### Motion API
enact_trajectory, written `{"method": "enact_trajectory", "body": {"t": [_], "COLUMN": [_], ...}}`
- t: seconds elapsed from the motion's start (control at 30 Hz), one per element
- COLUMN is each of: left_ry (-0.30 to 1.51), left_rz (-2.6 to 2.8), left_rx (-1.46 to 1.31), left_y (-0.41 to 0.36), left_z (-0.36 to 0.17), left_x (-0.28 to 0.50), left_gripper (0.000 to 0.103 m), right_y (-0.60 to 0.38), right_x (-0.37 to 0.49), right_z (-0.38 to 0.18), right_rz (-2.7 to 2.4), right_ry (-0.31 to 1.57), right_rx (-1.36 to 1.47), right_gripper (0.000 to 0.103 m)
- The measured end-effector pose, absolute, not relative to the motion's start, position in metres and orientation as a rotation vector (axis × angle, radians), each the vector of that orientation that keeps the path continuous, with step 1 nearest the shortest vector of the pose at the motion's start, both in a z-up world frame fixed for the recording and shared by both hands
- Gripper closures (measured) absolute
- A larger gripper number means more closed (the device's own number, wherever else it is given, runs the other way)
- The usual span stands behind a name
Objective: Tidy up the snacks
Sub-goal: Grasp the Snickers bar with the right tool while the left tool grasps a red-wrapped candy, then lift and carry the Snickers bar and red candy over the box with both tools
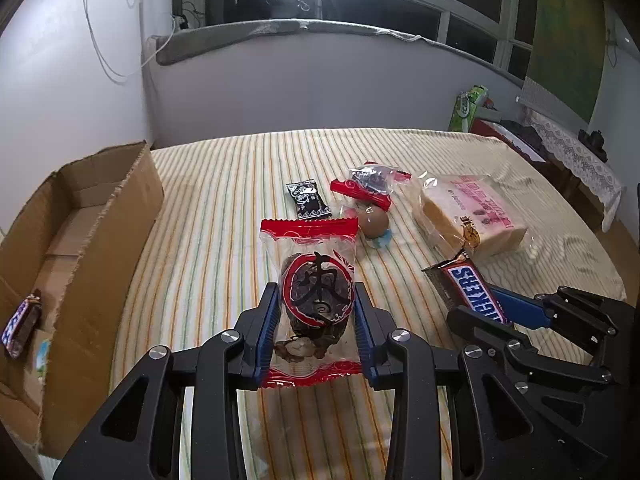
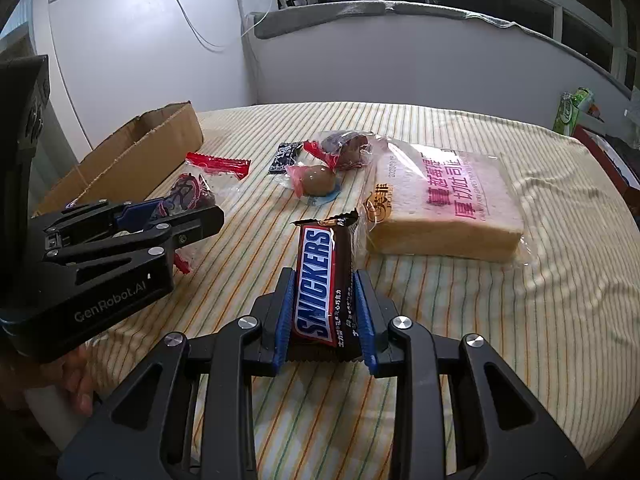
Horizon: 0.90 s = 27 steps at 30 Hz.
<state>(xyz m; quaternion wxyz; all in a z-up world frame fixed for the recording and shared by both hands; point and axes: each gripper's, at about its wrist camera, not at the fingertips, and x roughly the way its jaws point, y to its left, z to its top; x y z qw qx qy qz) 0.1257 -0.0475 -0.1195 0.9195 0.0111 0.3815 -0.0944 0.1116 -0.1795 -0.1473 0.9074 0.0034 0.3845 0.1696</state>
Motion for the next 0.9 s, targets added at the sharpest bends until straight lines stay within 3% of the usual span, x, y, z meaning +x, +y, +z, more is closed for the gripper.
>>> {"method": "enact_trajectory", "body": {"t": [0.57, 0.9], "left_ry": [0.761, 0.607], "left_rz": [-0.196, -0.207], "left_rx": [0.022, 0.008], "left_y": [-0.050, -0.036], "left_z": [-0.111, -0.051], "left_x": [0.118, 0.082], "left_gripper": [0.070, 0.070], "right_y": [-0.176, -0.177], "right_x": [0.107, 0.069], "right_z": [-0.141, -0.054], "right_rz": [0.339, 0.285], "right_ry": [0.783, 0.592], "right_rx": [-0.002, -0.055], "right_gripper": [0.073, 0.073]}}
